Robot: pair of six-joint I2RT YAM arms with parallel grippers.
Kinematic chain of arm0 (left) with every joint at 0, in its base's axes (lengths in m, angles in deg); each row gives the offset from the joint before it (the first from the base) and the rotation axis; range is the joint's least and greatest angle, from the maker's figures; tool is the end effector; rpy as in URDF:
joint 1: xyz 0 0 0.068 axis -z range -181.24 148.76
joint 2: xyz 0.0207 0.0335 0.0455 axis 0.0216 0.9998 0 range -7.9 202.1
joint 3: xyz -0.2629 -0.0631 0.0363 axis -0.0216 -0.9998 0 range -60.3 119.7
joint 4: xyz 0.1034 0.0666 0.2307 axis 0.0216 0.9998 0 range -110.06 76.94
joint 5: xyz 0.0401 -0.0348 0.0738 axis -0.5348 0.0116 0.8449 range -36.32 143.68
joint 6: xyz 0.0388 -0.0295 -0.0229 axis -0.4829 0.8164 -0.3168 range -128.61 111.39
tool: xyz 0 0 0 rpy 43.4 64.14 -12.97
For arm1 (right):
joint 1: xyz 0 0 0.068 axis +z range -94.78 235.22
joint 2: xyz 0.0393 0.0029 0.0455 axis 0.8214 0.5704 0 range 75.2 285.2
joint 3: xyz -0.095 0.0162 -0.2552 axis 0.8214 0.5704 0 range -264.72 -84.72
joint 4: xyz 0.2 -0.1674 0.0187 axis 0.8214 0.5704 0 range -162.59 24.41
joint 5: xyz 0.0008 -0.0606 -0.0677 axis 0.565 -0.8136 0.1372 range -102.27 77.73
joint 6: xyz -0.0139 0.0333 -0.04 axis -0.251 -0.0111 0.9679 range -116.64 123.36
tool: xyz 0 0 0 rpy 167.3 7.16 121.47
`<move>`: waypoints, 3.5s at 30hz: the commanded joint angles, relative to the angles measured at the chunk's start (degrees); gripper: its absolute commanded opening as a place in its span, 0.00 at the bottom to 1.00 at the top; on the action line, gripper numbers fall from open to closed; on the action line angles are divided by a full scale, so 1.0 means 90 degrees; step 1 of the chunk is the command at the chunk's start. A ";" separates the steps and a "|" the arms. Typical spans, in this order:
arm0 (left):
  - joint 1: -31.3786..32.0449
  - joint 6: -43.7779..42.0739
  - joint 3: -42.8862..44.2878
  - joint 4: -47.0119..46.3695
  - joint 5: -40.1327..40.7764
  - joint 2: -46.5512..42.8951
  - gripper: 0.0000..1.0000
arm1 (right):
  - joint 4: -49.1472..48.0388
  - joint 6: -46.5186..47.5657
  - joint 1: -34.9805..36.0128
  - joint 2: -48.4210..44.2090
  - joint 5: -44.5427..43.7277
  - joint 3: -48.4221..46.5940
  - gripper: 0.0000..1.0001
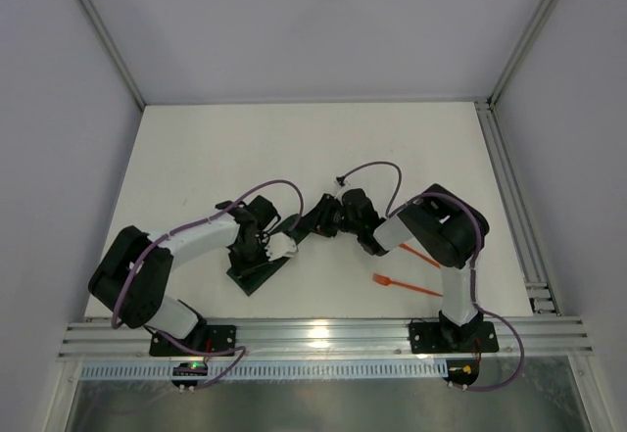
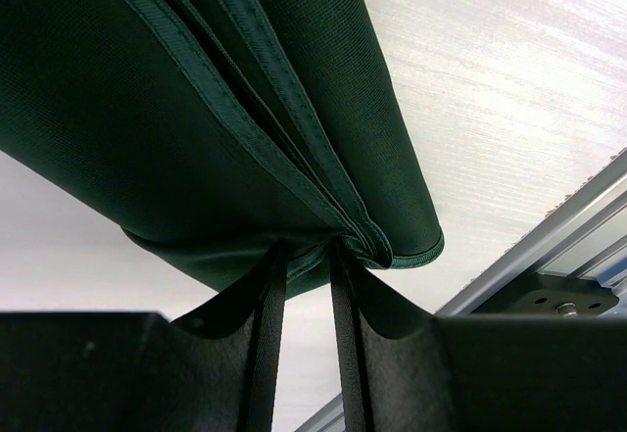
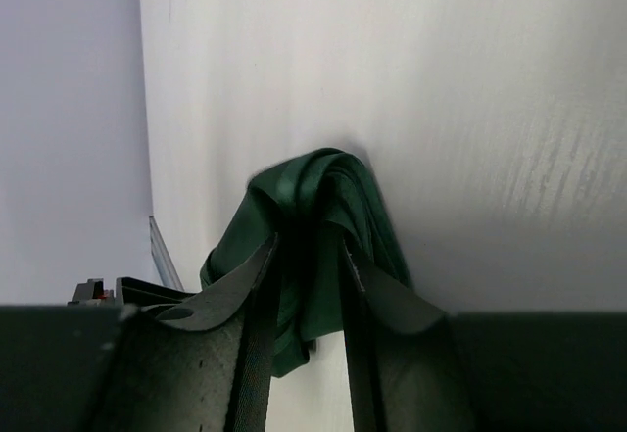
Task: Fold the napkin into a case and place the utensils inside
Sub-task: Stuff the top corner of the smaller-rectangle-folded napkin into the folded napkin.
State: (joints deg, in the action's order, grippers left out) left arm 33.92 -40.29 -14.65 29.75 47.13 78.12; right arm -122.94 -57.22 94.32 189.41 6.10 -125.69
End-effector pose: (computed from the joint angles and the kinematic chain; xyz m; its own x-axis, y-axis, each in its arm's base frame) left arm 0.1832 -0.1339 0.1546 -0.3954 0.9167 -0.0573 0.9160 0.3889 -0.0987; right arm 0.2690 0.2331 0.0951 -0.8659 0.3616 -0.3458 -0.1417 0.4856 0.8626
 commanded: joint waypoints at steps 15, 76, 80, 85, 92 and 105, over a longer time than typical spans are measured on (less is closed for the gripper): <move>0.0020 -0.0054 -0.0433 -0.1002 0.0200 0.0452 0.27 | 0.1677 0.1534 0.0061 -0.1166 -0.0195 -0.0623 0.34; 0.0019 -0.0113 -0.0219 -0.0798 -0.0102 -0.0084 0.34 | -0.1319 0.0578 -0.0134 0.0658 0.1894 -0.0877 0.04; 0.0010 -0.0103 0.0142 -0.0427 -0.0512 -0.0377 0.36 | -0.1593 0.0685 -0.0154 0.0718 0.1826 -0.0643 0.04; -0.0020 -0.0083 0.0931 0.0188 -0.1156 -0.0690 0.38 | -0.0950 0.1047 -0.0154 0.0630 0.1661 -0.0585 0.04; -0.0020 0.0511 0.1490 -0.0376 -0.0885 -0.0223 0.41 | -0.1007 0.0999 -0.0154 0.0630 0.1572 -0.0565 0.04; 0.0663 0.0738 0.1345 -0.1324 -0.0649 0.1038 0.43 | -0.0832 0.1086 -0.0154 0.0435 0.1114 -0.0282 0.04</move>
State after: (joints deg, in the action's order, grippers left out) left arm 38.40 -34.06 -1.91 20.28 42.59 87.82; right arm -129.37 -49.26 92.94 196.06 19.24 -129.64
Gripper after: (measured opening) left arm 0.425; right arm 0.076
